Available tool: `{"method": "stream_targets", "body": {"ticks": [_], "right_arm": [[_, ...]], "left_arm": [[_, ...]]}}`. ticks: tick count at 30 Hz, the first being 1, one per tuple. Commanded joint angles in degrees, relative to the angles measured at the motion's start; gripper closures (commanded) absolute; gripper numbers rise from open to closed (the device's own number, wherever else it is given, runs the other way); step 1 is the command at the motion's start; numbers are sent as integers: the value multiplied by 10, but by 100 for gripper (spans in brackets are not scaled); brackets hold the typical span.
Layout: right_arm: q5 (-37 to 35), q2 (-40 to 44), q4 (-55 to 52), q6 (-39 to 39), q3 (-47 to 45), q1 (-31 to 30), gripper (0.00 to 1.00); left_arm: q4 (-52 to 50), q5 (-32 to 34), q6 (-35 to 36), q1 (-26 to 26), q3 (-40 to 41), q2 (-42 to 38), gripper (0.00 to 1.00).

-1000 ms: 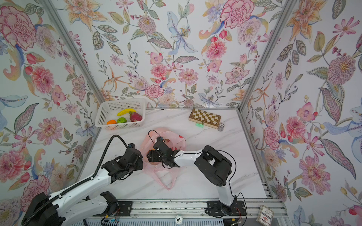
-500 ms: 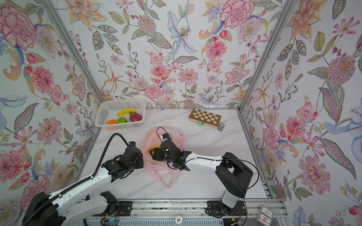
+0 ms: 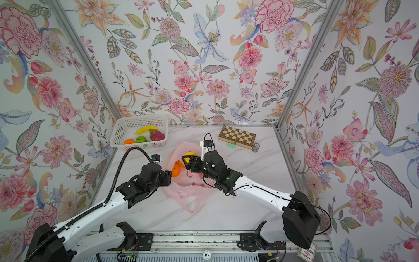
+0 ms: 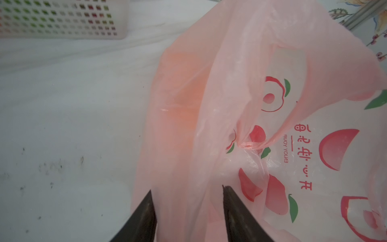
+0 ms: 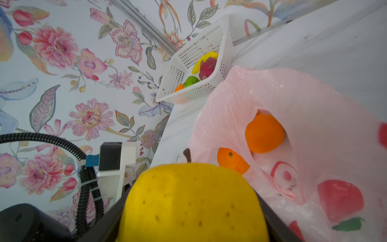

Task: Untie the knot of the plastic bag and take out the fruit
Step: Pick up the fruit from the plastic bag, then place the fruit in the basket.

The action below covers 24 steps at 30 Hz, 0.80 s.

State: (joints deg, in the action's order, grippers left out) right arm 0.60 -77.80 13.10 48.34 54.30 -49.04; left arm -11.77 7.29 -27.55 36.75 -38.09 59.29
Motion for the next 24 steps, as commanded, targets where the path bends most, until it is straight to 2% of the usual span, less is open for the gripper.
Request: {"method": "stream_targets", "body": {"ticks": [1,5,8,16,21,24], "right_arm": [[13,29,-13,16,-7,26,34],[51,49,-38,30,3,57,33],[72,65,-46,39,6,74,33],[105,99,-65,42,13,92,33],[114,115,-68,44,12,93,32],[119,123,-67,45,10,91,32]], "left_arm": [[140,-66,90,-5,-3,-30,38],[264,-116,134,-5,12,-44,34],[342,-181,175,-5,11,-35,28],[469,-358,323,-5,-16,34,11],[519,-399,350,-4,-42,83,1],[540,-435,351,-4,-66,119,1]]}}
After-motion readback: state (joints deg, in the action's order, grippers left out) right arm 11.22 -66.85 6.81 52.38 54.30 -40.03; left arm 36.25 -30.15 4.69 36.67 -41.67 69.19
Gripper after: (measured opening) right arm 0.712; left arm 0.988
